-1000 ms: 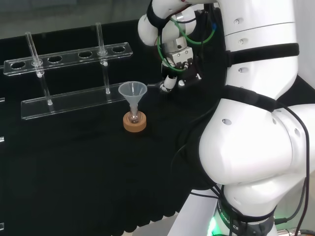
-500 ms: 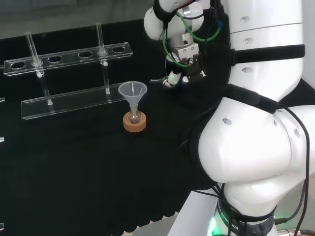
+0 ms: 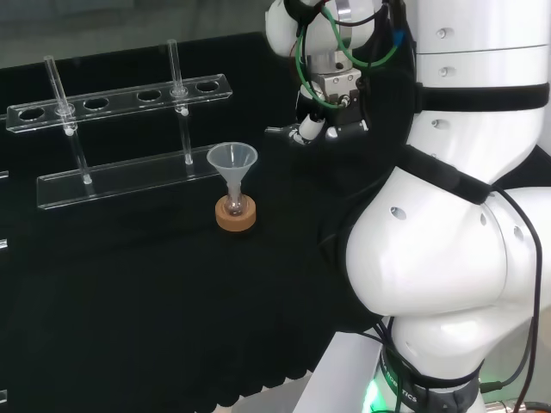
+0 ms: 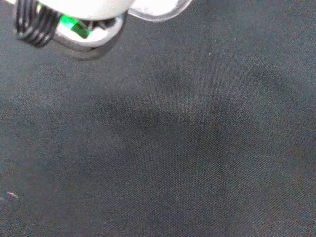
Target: Pick up the weighing funnel.
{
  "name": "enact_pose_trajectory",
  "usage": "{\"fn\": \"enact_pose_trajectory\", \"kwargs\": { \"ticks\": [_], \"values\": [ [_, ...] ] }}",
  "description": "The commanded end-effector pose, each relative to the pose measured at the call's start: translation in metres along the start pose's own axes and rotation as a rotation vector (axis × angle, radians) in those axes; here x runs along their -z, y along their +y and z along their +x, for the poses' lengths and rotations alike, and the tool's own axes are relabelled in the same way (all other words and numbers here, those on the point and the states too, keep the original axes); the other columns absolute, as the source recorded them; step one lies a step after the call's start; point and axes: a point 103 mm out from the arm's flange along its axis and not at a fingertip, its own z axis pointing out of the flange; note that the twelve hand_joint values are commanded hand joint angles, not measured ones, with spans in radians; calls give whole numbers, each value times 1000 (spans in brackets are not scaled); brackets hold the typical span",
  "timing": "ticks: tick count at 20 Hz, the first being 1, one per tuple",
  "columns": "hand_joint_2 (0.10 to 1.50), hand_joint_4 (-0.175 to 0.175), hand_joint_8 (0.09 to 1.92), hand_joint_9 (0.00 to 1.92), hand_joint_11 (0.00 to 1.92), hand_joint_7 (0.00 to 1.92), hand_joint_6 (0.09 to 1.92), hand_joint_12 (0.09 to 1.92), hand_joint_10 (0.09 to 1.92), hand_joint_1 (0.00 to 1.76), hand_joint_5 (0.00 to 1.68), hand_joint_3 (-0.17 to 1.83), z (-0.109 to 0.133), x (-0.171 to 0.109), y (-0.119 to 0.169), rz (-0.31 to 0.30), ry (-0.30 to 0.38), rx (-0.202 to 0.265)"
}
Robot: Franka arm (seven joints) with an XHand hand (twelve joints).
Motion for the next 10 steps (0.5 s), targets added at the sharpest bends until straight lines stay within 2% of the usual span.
{"fn": "enact_pose_trajectory", "kwargs": {
  "ticks": [1, 10],
  "values": [
    [637, 175, 619, 1140, 935, 783, 545, 990, 277, 1136, 1341, 643, -2, 17, -17, -51, 30, 5],
    [639, 175, 621, 1145, 935, 788, 544, 987, 271, 1136, 1340, 641, 8, 46, -50, -94, 17, -5]
  ]
}}
